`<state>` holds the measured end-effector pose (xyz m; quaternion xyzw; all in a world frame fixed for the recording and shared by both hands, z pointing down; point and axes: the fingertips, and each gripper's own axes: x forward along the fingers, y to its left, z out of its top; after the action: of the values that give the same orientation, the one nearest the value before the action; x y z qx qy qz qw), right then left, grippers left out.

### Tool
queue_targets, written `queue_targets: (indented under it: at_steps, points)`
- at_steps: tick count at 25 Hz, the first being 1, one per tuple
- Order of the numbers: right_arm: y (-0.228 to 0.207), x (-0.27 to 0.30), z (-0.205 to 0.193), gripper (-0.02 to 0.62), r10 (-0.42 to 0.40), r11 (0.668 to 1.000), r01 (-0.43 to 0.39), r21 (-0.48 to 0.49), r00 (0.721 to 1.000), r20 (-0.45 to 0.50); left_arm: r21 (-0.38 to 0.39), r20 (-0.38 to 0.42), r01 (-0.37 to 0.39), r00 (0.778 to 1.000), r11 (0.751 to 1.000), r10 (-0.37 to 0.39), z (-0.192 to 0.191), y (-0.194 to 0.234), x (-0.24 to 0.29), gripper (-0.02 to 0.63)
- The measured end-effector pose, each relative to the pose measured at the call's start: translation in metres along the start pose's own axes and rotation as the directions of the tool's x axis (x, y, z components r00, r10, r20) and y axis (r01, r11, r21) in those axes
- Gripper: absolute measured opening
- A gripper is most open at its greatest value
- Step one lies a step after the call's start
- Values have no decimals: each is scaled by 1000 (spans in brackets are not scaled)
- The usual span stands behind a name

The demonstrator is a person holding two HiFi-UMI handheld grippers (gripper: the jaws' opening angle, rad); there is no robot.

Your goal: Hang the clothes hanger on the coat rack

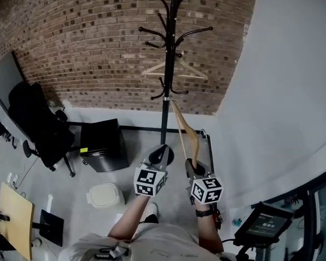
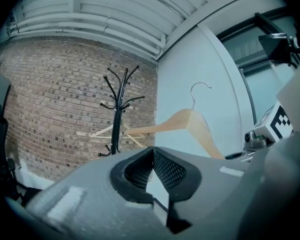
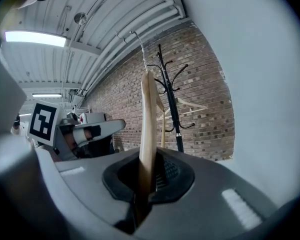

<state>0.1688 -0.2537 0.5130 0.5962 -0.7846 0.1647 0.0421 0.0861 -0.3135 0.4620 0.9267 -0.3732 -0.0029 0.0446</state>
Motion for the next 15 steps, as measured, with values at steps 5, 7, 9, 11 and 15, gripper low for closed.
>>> queue_targets:
  at_steps: [5,7,9,11,15]
  points:
    - [-7,53,32,6,11,1000,-11,-26,1000,16,-6,35,9,999,1000,-9,19,47,42,2]
    - [-10,72,42,6,21,999,-21,-32,1000,19,3,49,13,999,1000,-13,24,63,53,2]
    - [-10,90,51,6,42,998,-41,-43,999,26,9,60,11,998,1000,-11,29,81,63,2]
    - [-6,104,54,6,65,996,-63,-64,997,33,-19,66,9,998,1000,-8,34,100,71,2]
    - [-5,120,42,6,88,992,-88,-87,996,-8,-72,74,21,997,997,-16,46,116,86,3]
